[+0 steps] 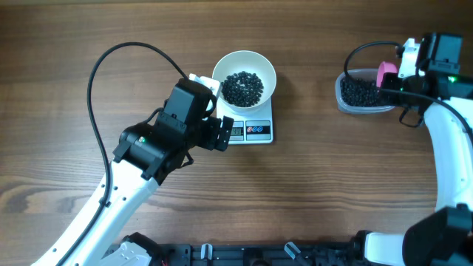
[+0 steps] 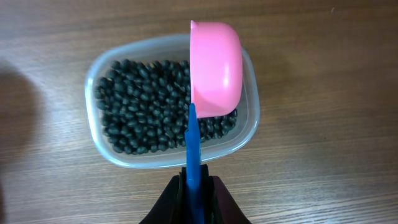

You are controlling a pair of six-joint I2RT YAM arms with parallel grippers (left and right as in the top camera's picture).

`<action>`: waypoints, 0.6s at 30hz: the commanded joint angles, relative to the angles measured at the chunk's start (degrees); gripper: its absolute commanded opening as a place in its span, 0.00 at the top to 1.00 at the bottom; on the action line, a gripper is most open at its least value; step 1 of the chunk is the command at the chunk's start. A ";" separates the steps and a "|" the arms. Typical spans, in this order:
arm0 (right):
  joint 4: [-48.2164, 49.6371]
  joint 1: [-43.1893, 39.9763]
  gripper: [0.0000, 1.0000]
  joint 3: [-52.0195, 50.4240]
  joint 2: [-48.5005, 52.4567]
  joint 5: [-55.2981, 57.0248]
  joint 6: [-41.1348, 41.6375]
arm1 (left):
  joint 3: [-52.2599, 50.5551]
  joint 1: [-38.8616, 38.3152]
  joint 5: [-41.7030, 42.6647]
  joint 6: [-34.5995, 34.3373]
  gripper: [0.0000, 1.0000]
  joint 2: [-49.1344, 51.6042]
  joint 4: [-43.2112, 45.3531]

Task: Scoop item into bowl and weigh 150g on scale
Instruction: 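Return the empty scoop right and dip it into the bean tub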

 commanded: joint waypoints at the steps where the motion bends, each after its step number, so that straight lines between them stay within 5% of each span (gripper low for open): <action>1: -0.02 -0.13 0.96 0.24 2.97 1.86 0.83 | -0.28 0.20 0.66 0.85 0.00 0.13 0.13; 18: -0.44 -0.13 0.96 0.17 8.35 -12.20 -4.17 | -0.28 0.22 0.66 0.85 0.00 0.13 0.15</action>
